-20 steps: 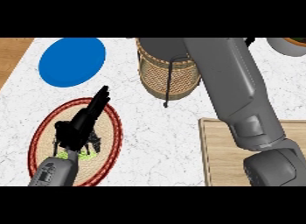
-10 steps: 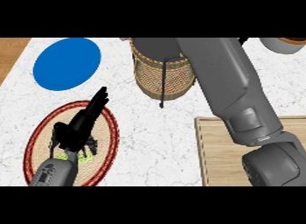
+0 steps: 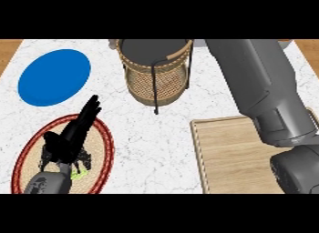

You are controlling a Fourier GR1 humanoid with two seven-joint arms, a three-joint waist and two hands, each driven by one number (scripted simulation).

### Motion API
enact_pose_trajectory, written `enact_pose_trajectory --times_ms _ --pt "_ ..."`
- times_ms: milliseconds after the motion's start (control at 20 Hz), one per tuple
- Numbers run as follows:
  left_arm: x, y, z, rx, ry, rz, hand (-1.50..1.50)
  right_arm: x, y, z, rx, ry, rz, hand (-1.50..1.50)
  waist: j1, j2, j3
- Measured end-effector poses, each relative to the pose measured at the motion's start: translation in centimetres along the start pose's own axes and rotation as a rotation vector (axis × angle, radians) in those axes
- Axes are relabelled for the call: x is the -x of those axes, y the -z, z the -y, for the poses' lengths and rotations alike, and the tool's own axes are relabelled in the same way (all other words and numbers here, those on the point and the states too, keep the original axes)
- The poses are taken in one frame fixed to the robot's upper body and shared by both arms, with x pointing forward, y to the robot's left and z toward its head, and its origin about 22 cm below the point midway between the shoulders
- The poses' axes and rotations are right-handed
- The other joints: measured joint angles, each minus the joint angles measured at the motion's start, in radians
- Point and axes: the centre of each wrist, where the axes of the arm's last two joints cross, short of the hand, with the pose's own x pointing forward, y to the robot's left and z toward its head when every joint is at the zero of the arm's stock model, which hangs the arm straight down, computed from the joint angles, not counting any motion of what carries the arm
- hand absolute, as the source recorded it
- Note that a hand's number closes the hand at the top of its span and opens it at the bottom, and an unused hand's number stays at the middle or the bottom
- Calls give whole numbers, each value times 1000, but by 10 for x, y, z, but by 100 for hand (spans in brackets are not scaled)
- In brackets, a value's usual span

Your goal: Pick the cupcake from the tray and place it in the tiered basket

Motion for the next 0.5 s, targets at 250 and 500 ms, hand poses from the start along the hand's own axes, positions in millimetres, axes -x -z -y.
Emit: enact_pose_trajectory --times_ms 250,500 --pt "6 -9 -9 -39 -13 -24 0 1 13 17 86 102 21 -150 -45 -19 2" --pt "13 -19 -14 -79 -19 -44 0 17 17 31 107 155 -12 -150 -86 -38 4"
